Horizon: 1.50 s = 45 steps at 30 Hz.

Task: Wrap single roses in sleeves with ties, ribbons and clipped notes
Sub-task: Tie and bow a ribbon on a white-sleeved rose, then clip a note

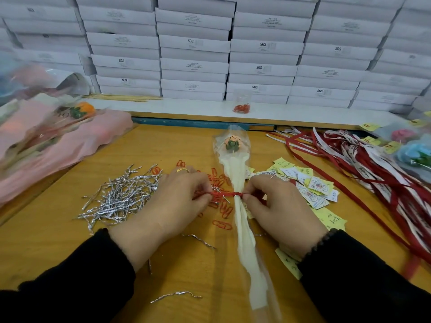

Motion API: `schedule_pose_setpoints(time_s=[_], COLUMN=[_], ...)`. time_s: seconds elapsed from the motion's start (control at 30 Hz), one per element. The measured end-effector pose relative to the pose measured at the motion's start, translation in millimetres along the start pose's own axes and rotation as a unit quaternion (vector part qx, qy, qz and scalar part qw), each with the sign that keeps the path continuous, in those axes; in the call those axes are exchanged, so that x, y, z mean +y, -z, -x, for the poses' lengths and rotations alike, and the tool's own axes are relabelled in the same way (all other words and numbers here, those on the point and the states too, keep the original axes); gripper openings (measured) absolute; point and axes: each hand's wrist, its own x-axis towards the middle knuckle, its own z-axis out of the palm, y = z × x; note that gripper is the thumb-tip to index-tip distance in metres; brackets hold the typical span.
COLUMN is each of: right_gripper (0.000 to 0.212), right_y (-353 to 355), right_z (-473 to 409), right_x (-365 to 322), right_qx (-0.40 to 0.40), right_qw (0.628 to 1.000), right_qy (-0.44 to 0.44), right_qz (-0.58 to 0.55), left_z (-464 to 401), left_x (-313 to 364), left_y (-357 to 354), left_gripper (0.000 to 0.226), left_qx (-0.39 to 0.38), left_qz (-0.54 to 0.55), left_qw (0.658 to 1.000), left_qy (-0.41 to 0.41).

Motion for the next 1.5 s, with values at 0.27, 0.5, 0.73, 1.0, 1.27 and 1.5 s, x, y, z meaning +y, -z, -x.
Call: schedule_pose_setpoints(time_s=[0.27,0.5,0.73,1.0,1.27,1.5], right_gripper=[0.015,0.017,0.009,0.01,0.037,0.029], right_y=[-2.6,-0.1,-5.0,-6.7,12.1,6.6], right_z=[-2.2,-2.1,4.6,4.0,-4.3,-5.5], right_x=[3.9,2.1,-9.1,-9.2,-3.3,-9.6], right_qx=[0.035,0.055,-0.055,-0.078,-0.171,-0.156], right_qw=[0.997,0.988,0.991,0.991,0.969,0.659], right_qy=[-0.035,-0.03,0.058,0.036,-0.117,-0.311], right_qz=[-0.057,-0.139,-0.103,-0.099,-0.132,-0.667], left_z=[1.0,-3.1,-5.8,0.3,-1.0,-0.5], left_x=[4.2,2.6,0.8,10.7,8.4,5.0], left_y=[19.8,2.2,-11.6,-21.3,-17.1,-17.4], left_gripper=[0.011,0.011,0.016,0.018,0.022,0.036], left_qx=[-0.166,-0.076,0.113,-0.006,0.013,0.035], left_qz=[0.473,0.116,0.212,0.516,0.438,0.393], left_qw=[0.864,0.989,0.969,0.851,0.892,0.916], left_qy=[0.054,0.056,0.051,0.097,0.108,0.072])
